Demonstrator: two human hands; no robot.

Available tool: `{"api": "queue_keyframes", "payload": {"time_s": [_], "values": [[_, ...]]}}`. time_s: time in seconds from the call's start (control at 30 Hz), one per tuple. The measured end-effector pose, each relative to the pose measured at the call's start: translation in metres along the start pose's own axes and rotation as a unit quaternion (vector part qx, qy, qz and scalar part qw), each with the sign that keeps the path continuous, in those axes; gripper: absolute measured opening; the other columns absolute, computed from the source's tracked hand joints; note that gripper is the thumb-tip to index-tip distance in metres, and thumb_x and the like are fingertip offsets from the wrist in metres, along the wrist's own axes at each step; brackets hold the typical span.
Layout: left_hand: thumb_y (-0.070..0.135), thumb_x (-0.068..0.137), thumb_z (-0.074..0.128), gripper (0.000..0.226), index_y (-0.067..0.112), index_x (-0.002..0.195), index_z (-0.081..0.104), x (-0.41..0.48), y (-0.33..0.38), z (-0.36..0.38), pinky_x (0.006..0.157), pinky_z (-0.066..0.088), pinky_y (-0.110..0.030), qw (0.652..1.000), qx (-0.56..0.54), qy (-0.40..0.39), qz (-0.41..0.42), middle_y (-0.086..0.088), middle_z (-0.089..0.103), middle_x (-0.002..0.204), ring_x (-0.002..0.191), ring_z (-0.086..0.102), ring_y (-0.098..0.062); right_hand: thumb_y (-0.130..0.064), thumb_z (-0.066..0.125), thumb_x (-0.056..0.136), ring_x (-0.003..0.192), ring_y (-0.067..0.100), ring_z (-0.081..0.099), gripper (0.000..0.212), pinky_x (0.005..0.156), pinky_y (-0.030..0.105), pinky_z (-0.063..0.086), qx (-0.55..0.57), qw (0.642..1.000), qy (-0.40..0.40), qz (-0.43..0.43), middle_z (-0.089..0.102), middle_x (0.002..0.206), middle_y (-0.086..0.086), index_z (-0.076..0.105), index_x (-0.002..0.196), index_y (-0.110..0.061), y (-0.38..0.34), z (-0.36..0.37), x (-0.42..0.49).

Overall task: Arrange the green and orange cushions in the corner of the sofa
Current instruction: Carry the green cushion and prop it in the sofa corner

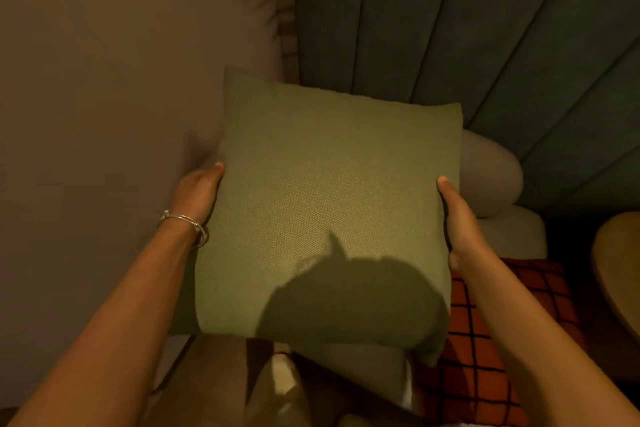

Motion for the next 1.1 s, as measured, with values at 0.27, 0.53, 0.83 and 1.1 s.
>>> {"api": "queue_keyframes", "payload": {"time_s": [0.27, 0.53, 0.83, 1.1], "values": [[0.041, 0.087, 0.053, 0.022, 0.025, 0.086, 0.068, 0.1, -0.001, 0.022, 0.059, 0.04, -0.02, 0.992, -0.107, -0.061, -0.003, 0.011, 0.064, 0.08, 0.071, 0.057, -0.002, -0.059, 0.052, 0.08, 0.116, 0.031, 0.055, 0.074, 0.102, 0.053, 0.042, 0.009, 0.997, 0.08, -0.02, 0.055, 0.131, 0.012, 0.041, 0.139, -0.017, -0.002, 0.034, 0.056], [0.019, 0.088, 0.056, 0.017, 0.02, 0.072, 0.062, 0.147, -0.009, 0.061, 0.043, 0.041, -0.009, 0.964, -0.223, -0.123, -0.078, 0.019, 0.064, 0.05, 0.046, 0.056, 0.003, -0.048, 0.052, 0.081, 0.107, 0.031, 0.058, 0.061, 0.088, 0.045, 0.049, 0.029, 0.995, 0.094, -0.019, 0.059, 0.125, 0.015, 0.047, 0.133, -0.015, -0.013, 0.046, 0.121], [-0.002, 0.085, 0.054, 0.022, 0.018, 0.095, 0.057, 0.222, -0.05, 0.119, 0.057, 0.042, -0.023, 0.95, -0.253, -0.16, -0.091, 0.005, 0.057, 0.079, 0.06, 0.056, -0.004, -0.031, 0.045, 0.089, 0.114, 0.031, 0.054, 0.048, 0.099, 0.049, 0.043, 0.001, 0.998, 0.061, -0.03, 0.058, 0.126, 0.013, 0.048, 0.133, -0.013, 0.01, 0.066, 0.224], [-0.021, 0.078, 0.049, 0.041, 0.02, 0.079, 0.055, 0.253, -0.124, 0.191, 0.047, 0.047, -0.013, 0.948, -0.271, -0.154, -0.063, 0.015, 0.065, 0.061, 0.054, 0.061, 0.002, -0.016, 0.043, 0.087, 0.099, 0.024, 0.057, 0.042, 0.08, 0.036, 0.047, 0.029, 0.994, 0.075, -0.068, 0.061, 0.112, 0.009, 0.052, 0.127, -0.008, 0.039, 0.059, 0.313]]}}
Point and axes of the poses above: each hand's wrist, its own x-axis towards the middle knuckle, its own z-axis out of the palm, y = z × x, the point moved 9 cm from there along x, towards the middle knuckle
